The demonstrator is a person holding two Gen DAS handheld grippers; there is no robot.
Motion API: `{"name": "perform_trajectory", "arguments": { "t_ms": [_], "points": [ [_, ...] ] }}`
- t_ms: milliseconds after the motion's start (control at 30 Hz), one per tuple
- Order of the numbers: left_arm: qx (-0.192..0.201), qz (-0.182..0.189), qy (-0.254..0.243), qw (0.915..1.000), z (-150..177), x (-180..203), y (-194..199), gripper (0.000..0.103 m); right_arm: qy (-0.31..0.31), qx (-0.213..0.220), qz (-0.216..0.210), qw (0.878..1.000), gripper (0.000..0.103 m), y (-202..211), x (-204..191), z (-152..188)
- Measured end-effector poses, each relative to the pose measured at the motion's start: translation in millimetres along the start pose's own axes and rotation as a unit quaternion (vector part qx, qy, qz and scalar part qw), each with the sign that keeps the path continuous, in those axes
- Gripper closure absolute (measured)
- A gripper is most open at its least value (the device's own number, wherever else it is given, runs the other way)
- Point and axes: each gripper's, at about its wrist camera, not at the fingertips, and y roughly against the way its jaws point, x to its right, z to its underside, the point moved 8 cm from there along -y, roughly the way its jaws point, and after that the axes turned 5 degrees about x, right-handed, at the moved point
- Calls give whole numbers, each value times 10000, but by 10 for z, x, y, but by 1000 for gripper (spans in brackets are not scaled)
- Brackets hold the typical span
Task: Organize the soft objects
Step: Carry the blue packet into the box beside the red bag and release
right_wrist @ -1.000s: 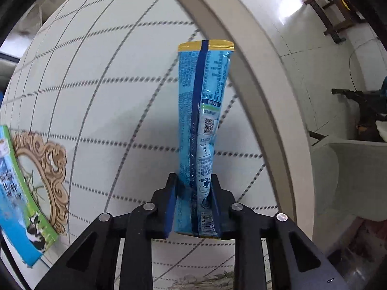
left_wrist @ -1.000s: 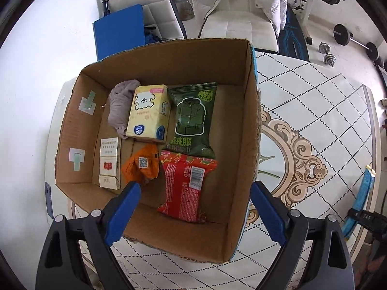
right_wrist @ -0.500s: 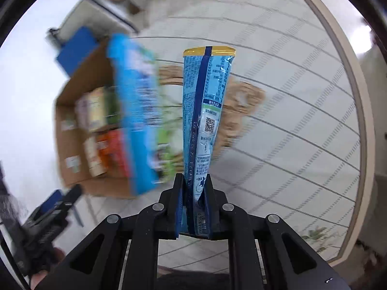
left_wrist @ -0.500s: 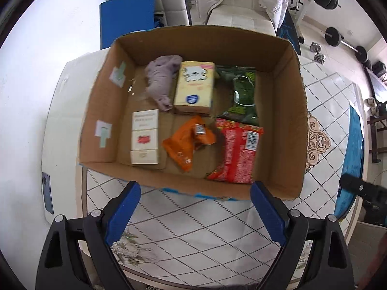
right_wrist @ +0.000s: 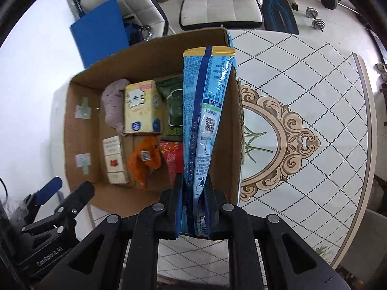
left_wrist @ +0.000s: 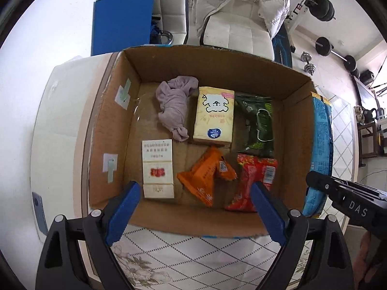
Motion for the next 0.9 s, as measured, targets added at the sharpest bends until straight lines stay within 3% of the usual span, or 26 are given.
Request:
{"name": "perform_trajectory", "arguments": {
  "t_ms": [200, 500, 567, 633, 733, 800, 900],
  "points": [
    [-284, 45, -151, 9995, -62, -37, -326, 10, -59, -101, 325, 9994, 87, -318, 41, -49],
    [-248, 151, -248, 9993, -150, -40, -363, 10, 19, -219, 695, 9973, 83, -488, 50, -19],
    [-201, 106, -229, 9995, -169, -61, -320, 10, 80, -87, 843, 9964, 75, -431, 49, -26],
    [-134, 56, -227, 9996, -181, -77, -271, 10, 93, 0, 849, 9963, 48, -364, 25, -22],
    [-61, 114, -182, 9998, -177, -90, -167, 10, 145, 112, 736, 9971, 26, -261, -34, -2],
    [14, 83, -183, 9998, -165, -107, -78, 10, 228, 225, 876, 9956, 18, -169, -46, 20],
    [207, -7, -222, 9995, -141, -122, 82, 1, 303, 395, 951, 9942, 15, -13, -66, 72]
  ]
}}
